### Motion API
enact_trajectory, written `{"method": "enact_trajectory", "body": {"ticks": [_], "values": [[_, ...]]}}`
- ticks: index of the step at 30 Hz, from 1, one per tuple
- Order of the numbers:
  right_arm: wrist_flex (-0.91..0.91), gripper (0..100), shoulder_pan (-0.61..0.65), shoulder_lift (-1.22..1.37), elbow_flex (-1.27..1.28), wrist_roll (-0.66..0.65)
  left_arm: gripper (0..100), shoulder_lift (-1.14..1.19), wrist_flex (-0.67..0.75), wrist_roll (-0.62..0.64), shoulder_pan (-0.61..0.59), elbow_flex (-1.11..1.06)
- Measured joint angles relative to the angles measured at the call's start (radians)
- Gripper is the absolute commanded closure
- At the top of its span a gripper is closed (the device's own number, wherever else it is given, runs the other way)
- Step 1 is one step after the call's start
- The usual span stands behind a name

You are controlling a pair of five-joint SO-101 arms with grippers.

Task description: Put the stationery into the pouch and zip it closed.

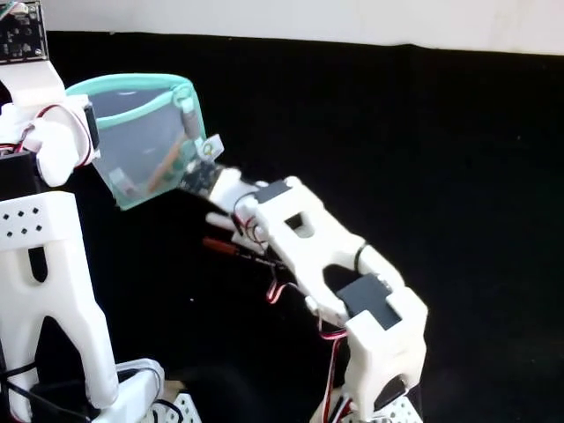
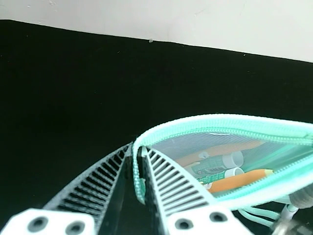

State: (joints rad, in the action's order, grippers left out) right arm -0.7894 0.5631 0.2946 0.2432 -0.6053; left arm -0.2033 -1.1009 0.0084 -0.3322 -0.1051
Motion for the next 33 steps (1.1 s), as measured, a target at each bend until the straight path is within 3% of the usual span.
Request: {"method": "enact_trajectory", "body": {"ticks": [11, 21, 33], "values": [[0.011, 99.1, -0.178, -0.261, 0.104, 0.247, 99, 0.0, 0.0, 0.0, 0.0, 0.0], [0.011, 99.1, -0.206, -0.499, 0.1, 0.382, 99, 0.0, 0.0, 0.0, 0.0, 0.0], [0.011, 99.1, -0.206, -0.548, -0.255, 0.628, 99, 0.0, 0.0, 0.0, 0.0, 0.0]]}}
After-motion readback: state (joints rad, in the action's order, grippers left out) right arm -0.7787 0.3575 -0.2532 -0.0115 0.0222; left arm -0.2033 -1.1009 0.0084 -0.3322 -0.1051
